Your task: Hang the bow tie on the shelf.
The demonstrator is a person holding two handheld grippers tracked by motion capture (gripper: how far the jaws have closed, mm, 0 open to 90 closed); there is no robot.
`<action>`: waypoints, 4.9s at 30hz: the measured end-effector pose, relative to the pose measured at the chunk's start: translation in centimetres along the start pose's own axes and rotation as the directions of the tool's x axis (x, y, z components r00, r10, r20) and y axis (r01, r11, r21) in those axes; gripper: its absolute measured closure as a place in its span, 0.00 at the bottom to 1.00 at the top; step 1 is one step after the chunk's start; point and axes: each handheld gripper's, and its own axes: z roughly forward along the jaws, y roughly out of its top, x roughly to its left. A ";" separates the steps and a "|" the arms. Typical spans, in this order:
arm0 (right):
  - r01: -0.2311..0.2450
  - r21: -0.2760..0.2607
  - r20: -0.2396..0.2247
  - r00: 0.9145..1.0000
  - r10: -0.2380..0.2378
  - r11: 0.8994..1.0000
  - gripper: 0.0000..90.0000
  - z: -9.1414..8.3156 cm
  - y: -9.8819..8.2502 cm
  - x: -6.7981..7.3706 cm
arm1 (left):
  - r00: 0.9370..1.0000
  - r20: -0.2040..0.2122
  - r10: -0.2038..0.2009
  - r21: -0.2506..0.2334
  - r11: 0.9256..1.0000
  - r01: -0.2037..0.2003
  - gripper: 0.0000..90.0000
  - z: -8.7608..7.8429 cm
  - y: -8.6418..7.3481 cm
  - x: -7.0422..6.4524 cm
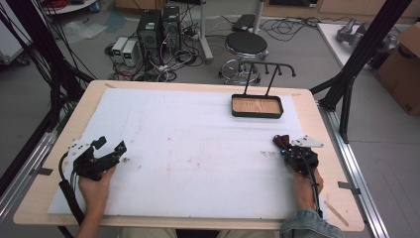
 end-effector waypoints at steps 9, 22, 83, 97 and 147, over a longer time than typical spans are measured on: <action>-0.023 -0.090 -0.009 1.000 0.022 0.996 0.84 -1.3 1.1 0.1 | 1.000 -0.001 0.000 0.003 1.000 0.000 0.22 0.0 0.0 0.0; -0.041 -0.215 -0.118 0.993 0.016 0.976 0.84 -2.4 6.9 1.6 | 1.000 0.007 0.001 0.005 1.000 -0.001 0.22 0.2 0.0 -0.1; -0.164 -0.348 -0.194 0.976 0.100 0.923 0.84 6.7 23.9 4.4 | 1.000 0.009 -0.009 0.004 1.000 0.009 0.22 0.3 -0.1 0.0; -0.159 -0.317 -0.155 0.981 0.115 0.935 0.84 7.4 23.5 3.8 | 1.000 0.015 -0.010 0.007 1.000 0.010 0.22 0.3 -0.1 0.0; -0.129 -0.455 -0.168 0.984 0.057 0.881 0.53 -4.1 22.2 1.3 | 1.000 0.013 -0.003 0.015 1.000 0.003 0.22 0.4 -0.1 -0.2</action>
